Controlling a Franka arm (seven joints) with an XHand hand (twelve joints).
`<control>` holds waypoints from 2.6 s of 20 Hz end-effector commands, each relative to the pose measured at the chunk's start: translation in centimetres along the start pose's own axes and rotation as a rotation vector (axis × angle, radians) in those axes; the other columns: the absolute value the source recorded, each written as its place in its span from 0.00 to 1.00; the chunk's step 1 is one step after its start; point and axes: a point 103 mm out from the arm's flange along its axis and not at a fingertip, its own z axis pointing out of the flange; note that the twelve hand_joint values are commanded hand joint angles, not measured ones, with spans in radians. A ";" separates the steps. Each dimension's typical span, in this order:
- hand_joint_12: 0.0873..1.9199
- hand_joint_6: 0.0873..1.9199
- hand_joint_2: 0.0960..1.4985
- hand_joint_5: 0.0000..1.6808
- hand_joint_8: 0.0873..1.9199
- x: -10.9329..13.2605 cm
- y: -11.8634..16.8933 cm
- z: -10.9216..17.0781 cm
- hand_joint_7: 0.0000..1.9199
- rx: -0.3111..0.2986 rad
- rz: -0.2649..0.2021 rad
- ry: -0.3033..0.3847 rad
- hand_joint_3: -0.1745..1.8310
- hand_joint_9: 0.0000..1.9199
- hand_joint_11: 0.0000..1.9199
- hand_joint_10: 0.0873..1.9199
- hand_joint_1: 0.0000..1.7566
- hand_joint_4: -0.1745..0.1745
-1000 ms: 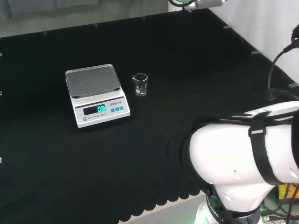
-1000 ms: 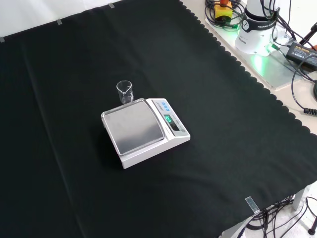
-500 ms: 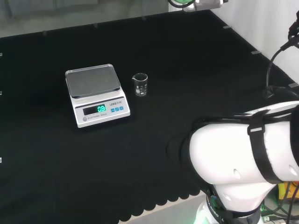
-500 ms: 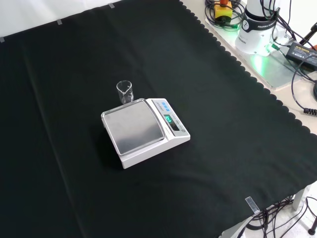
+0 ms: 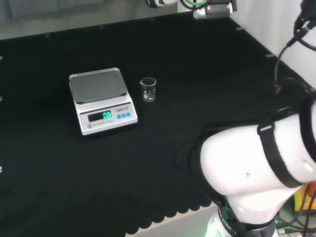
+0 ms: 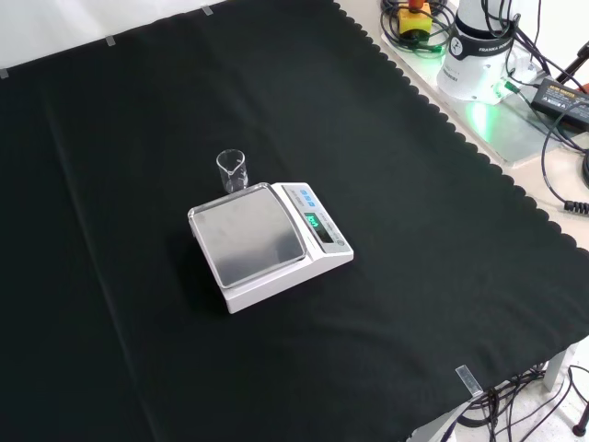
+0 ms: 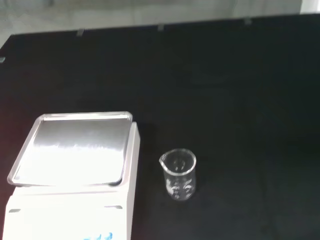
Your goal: Pick up the beaker.
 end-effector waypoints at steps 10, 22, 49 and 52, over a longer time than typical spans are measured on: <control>0.74 0.00 0.55 0.06 0.22 -0.2 9.3 9.5 0.00 0.151 -0.058 0.084 0.16 0.00 0.00 0.21 0.23 0.33; 0.74 0.00 0.54 0.08 0.24 1.0 13.9 15.8 0.00 0.256 -0.016 0.020 0.15 0.00 0.00 0.22 0.25 0.31; 0.73 0.00 0.52 0.09 0.27 0.5 18.9 26.3 0.00 0.483 0.100 -0.094 0.13 0.00 0.00 0.25 0.28 0.30; 0.73 0.00 0.51 0.09 0.27 0.1 18.7 26.6 0.00 0.494 0.094 -0.086 0.13 0.00 0.00 0.25 0.28 0.30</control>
